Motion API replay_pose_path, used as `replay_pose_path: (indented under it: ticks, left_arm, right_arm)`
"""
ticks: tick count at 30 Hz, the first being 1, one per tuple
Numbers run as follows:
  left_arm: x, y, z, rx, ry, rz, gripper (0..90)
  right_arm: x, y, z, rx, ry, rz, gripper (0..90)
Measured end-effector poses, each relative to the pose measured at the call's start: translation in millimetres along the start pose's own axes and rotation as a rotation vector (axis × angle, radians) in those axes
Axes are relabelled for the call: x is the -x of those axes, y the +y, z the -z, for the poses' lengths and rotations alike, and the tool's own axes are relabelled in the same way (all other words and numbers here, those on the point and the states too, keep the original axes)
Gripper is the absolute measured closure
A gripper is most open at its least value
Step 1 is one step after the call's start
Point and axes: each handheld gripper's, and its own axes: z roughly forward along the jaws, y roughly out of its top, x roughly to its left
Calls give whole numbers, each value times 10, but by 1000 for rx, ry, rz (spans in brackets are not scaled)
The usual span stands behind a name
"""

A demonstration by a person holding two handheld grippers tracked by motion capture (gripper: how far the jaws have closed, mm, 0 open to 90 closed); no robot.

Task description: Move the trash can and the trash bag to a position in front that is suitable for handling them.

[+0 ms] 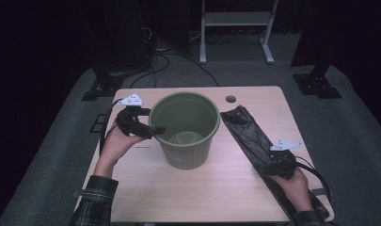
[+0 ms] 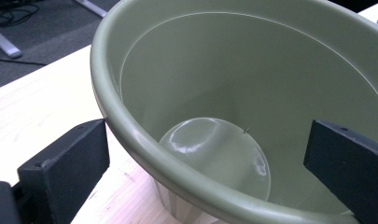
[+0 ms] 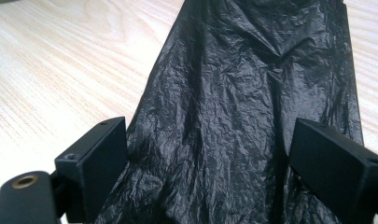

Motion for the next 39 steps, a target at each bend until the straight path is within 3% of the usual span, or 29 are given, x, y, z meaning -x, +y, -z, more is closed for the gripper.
replay_pose_path:
  ticks: [5, 17, 30, 35, 39]
  left_arm:
    - [83, 36, -101, -15, -34, -2, 0]
    - [324, 133, -302, -31, -84, -61, 0]
    - [515, 204, -470, -25, -141, -80, 0]
    - [552, 222, -496, -25, -157, -87, 0]
    - [503, 238, -448, 9, -144, -73, 0]
  right_arm:
    - [0, 0, 0, 0, 0, 0, 103]
    - [-1, 0, 1, -1, 0, -1, 103]
    - [-1, 1, 2, -2, 0, -2, 103]
    - [-5, -2, 3, -2, 0, 4, 103]
    - [-4, -7, 7, -4, 3, 11, 103]
